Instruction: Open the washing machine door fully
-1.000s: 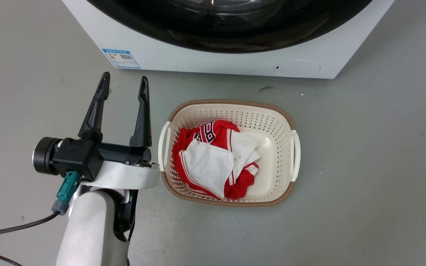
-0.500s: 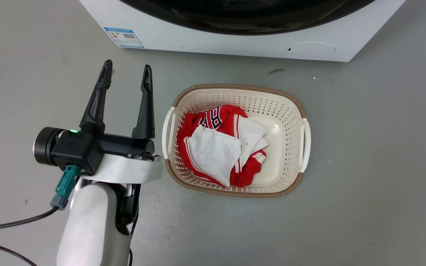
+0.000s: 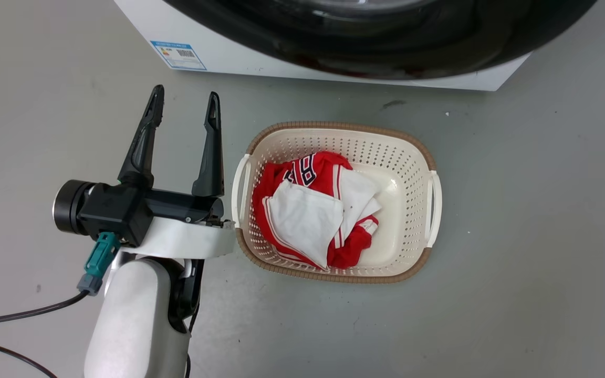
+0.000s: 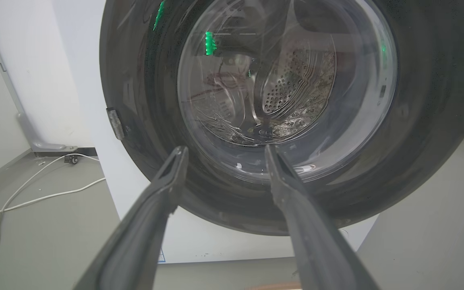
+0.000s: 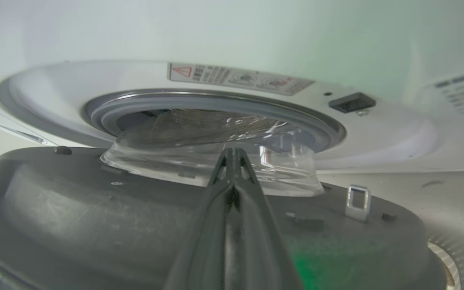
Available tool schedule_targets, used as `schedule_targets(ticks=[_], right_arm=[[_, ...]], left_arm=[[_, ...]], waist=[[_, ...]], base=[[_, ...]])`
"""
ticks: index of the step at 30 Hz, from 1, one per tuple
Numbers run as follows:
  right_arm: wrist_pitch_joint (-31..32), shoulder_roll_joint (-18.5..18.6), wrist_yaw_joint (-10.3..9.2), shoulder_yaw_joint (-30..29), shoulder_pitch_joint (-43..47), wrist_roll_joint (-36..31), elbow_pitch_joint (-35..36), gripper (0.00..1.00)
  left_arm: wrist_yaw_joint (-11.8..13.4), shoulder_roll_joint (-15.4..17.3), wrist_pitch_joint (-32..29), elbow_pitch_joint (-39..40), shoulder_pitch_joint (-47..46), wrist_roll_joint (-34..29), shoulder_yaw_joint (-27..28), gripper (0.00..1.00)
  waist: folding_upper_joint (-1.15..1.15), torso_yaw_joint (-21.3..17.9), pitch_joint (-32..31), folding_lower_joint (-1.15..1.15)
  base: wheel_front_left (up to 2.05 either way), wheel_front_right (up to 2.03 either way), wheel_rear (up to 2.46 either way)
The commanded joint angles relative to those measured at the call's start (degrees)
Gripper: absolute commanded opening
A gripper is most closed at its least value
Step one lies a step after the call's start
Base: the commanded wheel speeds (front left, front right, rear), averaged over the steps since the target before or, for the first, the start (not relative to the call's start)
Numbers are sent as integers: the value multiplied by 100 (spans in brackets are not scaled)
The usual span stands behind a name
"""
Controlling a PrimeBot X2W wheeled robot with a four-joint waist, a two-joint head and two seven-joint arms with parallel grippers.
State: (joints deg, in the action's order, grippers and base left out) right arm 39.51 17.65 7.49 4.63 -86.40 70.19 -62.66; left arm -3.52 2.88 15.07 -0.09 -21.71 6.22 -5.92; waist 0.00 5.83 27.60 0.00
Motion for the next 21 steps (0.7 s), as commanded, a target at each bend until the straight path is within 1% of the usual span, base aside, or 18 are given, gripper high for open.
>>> schedule_targets(ticks=[1, 4, 9, 15, 20, 21], right_arm=[[355, -164, 0, 68, 278, 91, 100, 0], [851, -186, 0, 86, 550, 217, 318, 0], [1471, -268, 0, 65, 1204, 455, 668, 0], [1906, -515, 0, 60, 2136, 707, 1186, 0], [2092, -797, 0, 96, 2933, 863, 1763, 0], [2092, -797, 0, 96, 2933, 863, 1763, 0]], left_arm=[[9, -2, 14, -42, -40, -7, -15, 100], [2, -1, 14, -115, 62, -22, -20, 100], [-42, -1, 14, -279, 298, -65, -24, 100], [-79, -1, 14, -427, 719, -142, 41, 100], [-79, -2, 14, -461, 1032, -152, 141, 100], [-79, -2, 14, -461, 1032, -152, 141, 100]], waist=[[0, -31, -83, 0], [0, -72, -252, 0], [0, -150, -718, 0], [0, -268, -1330, 0], [0, -354, -1672, 0], [0, -354, -1672, 0]], base=[[0, 0, 0], [0, 0, 0], [0, 0, 0], [0, 0, 0], [0, 0, 0], [0, 0, 0]])
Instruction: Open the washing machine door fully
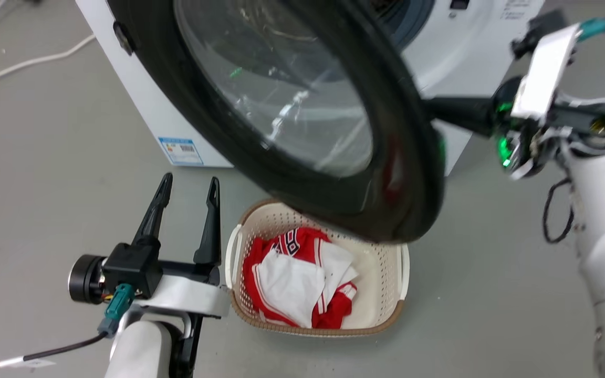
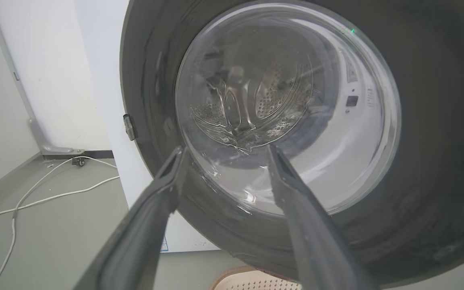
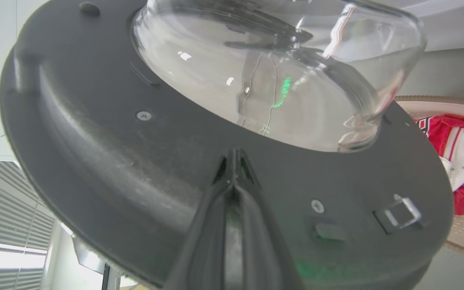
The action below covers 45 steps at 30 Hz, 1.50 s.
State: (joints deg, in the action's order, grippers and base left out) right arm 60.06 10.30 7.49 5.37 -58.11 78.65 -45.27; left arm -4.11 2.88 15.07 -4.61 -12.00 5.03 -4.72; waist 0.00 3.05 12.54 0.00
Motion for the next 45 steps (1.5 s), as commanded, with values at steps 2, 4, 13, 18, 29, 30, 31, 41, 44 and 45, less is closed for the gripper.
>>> schedule_targets(ticks=[2, 4, 13, 18, 29, 30, 31, 41, 44, 45], right_arm=[[98, -185, 0, 74, 403, 50, 247, 0], [149, -297, 0, 128, 671, 61, 451, 0], [297, -695, 0, 471, 1416, 213, 1178, 0], [181, -737, 0, 728, 1665, 325, 1500, 0], [-1052, -742, 0, 1184, 2064, 633, 1939, 0], [-1323, -742, 0, 1118, 2123, 611, 1953, 0], [-1609, -742, 0, 1044, 2190, 588, 1937, 0], [-3908, -639, 0, 10, 3188, 375, 2040, 0], [-4353, -530, 0, -258, 3623, 271, 2244, 0], [-4500, -471, 0, -320, 3776, 192, 2334, 23]], left_arm=[[-16, -1, 14, -16, 147, -34, 42, 100], [2, -2, 14, -27, 229, -13, 51, 100], [49, -1, 14, -61, 378, 58, -30, 100], [43, -1, 14, -89, 417, 56, -82, 100], [60, -1, 14, -122, 418, 92, -83, 100], [61, -1, 14, -126, 420, 104, -79, 100], [58, -1, 14, -127, 433, 115, -70, 100], [86, -2, 14, -171, 568, 105, 13, 100], [70, -1, 14, -203, 588, 125, 16, 100], [71, -1, 14, -212, 593, 134, 13, 100]], waist=[[0, -106, -261, 0], [0, -132, -343, 0], [0, -154, -490, 0], [0, -138, -501, 0], [0, -140, -495, 0], [0, -144, -503, 0], [0, -155, -516, 0], [0, -280, -712, 0], [0, -278, -787, 0], [0, -279, -813, 0]], base=[[0, 0, 0], [0, 0, 0], [0, 0, 0], [0, 0, 0], [0, 0, 0], [0, 0, 0], [0, 0, 0], [0, 0, 0], [0, 0, 0], [0, 0, 0]])
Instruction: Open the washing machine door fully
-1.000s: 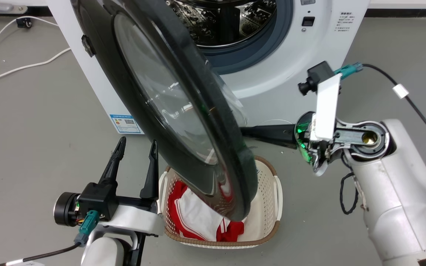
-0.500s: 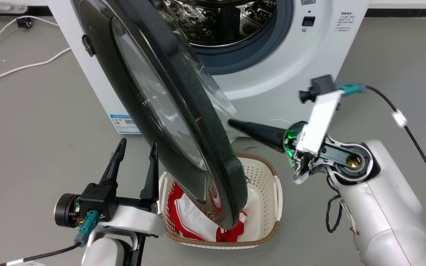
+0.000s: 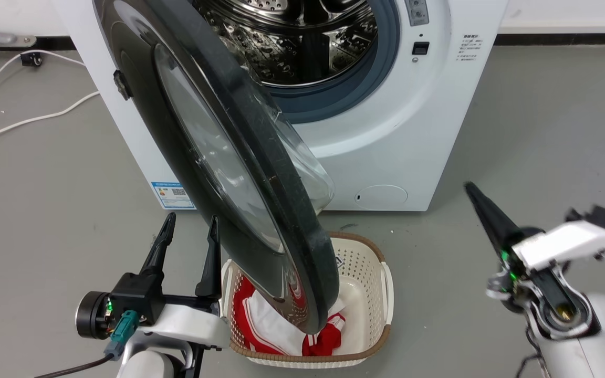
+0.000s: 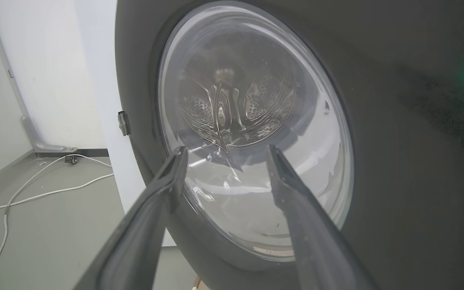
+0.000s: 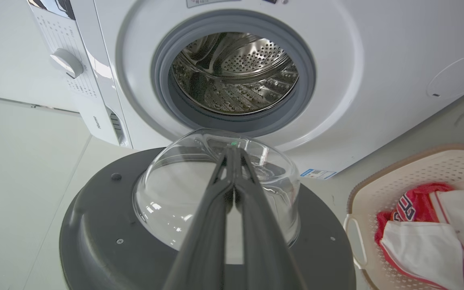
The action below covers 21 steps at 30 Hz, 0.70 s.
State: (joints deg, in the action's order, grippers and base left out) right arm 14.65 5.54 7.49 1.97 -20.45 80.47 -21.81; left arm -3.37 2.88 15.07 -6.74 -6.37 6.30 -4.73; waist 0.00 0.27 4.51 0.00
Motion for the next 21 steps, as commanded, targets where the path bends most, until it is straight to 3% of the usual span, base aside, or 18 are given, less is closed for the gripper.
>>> schedule_targets(ticks=[1, 2, 6, 11, 16, 21], right_arm=[[-121, 56, 0, -53, 174, -69, 79, 49], [-275, 91, 0, -114, 313, -151, 166, 100], [-854, 137, 0, -284, 863, -551, 547, 100], [-1648, 281, 0, -319, 1359, -1714, 988, 100], [-2318, 278, 0, -498, 1520, -3181, 1370, 100], [-2673, 165, -1, -760, 1622, -5106, 1930, 100]], left_arm=[[-3, -1, 14, -5, 44, 18, 9, 100], [-3, -2, 14, -8, 62, 23, 10, 100], [-10, 0, 14, -24, 146, 15, 7, 100], [9, -2, 14, -15, 172, 28, -11, 100], [13, -2, 14, -2, 142, 1, -3, 100], [-12, -1, 14, 31, 67, -74, 46, 100]], waist=[[0, -3, -38, 0], [0, -7, -58, 0], [0, -15, -137, 0], [0, -9, -183, 0], [0, -9, -175, 0], [0, 6, -164, 0]], base=[[0, 0, 0], [0, 0, 0], [0, 0, 0], [0, 0, 0], [0, 0, 0], [0, 0, 0]])
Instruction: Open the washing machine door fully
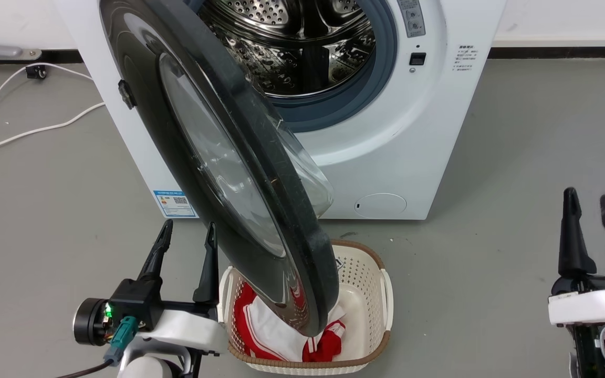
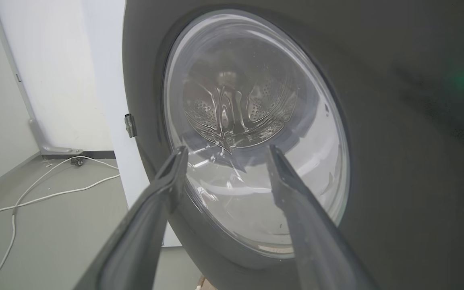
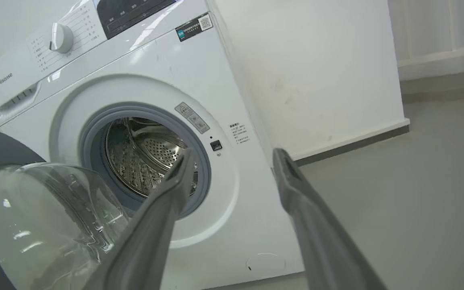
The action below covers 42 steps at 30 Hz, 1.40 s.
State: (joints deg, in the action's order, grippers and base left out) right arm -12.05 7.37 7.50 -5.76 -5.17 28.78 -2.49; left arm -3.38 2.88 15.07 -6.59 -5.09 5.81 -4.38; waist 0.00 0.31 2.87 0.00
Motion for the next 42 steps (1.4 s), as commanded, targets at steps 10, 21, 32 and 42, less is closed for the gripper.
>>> schedule_targets(ticks=[10, 21, 32, 42], right_arm=[[176, -369, -3, 197, 585, -2724, 1325, 100], [58, -456, -3, 269, 1006, -2455, 932, 100], [-92, -457, -3, 261, 853, -2360, 663, 100], [-155, -458, -3, 290, 787, -2264, 545, 100]], left_arm=[[-43, -1, 14, 94, -53, -115, 139, 100], [-69, -2, 14, 115, -57, -173, 160, 100], [-93, -1, 14, 110, -24, -200, 167, 100], [-116, -1, 14, 195, -111, -184, 183, 0]], waist=[[0, -19, 0, 0], [0, -30, 9, 0], [0, -60, 6, 0], [0, -74, 57, 0]], base=[[0, 0, 0], [0, 0, 0], [0, 0, 0], [0, 0, 0]])
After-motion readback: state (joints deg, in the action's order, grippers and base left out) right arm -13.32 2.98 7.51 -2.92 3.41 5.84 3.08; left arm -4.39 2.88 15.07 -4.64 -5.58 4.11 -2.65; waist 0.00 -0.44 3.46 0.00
